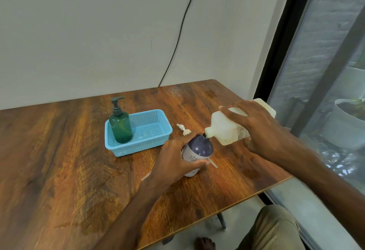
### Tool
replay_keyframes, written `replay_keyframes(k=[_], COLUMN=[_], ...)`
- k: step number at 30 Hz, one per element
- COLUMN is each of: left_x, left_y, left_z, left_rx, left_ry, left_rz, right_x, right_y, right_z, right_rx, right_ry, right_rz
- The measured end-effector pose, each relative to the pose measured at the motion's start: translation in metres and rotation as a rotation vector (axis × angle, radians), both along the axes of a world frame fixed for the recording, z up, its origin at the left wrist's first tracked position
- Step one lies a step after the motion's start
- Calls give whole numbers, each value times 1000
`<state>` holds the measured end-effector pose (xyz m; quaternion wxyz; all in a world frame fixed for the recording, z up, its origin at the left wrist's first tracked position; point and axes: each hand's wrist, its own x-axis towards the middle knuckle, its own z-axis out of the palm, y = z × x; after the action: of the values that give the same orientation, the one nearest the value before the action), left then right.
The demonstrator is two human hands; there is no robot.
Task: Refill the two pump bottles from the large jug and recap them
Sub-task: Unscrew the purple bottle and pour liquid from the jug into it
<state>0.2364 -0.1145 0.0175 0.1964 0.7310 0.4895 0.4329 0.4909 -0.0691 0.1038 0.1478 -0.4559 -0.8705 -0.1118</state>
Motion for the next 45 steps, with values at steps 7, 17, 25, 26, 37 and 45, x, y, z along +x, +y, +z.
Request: replay_keyframes(k=[7, 17, 25, 26, 37, 45], left_x=[-1, 0, 0, 0, 0, 1], left_y=[1, 0, -1, -1, -2, -3], left_z=[-2, 0, 0, 2, 3, 5], left_rx=[-4, -15, -21, -20, -14, 4], left_ry=[11, -7, -10, -8, -10, -12], left_rz=[10, 4, 1, -1, -7, -8], right_x=[-2, -3, -5, -5, -6, -7], right_y=[-2, -1, 0, -1, -1, 0], right_z=[1, 2, 4, 4, 5, 6], right_rx=[19, 10, 10, 12, 38, 31], right_ry=[-6, 20, 14, 7, -19, -16], right_rz=[0, 25, 19, 17, 30, 37])
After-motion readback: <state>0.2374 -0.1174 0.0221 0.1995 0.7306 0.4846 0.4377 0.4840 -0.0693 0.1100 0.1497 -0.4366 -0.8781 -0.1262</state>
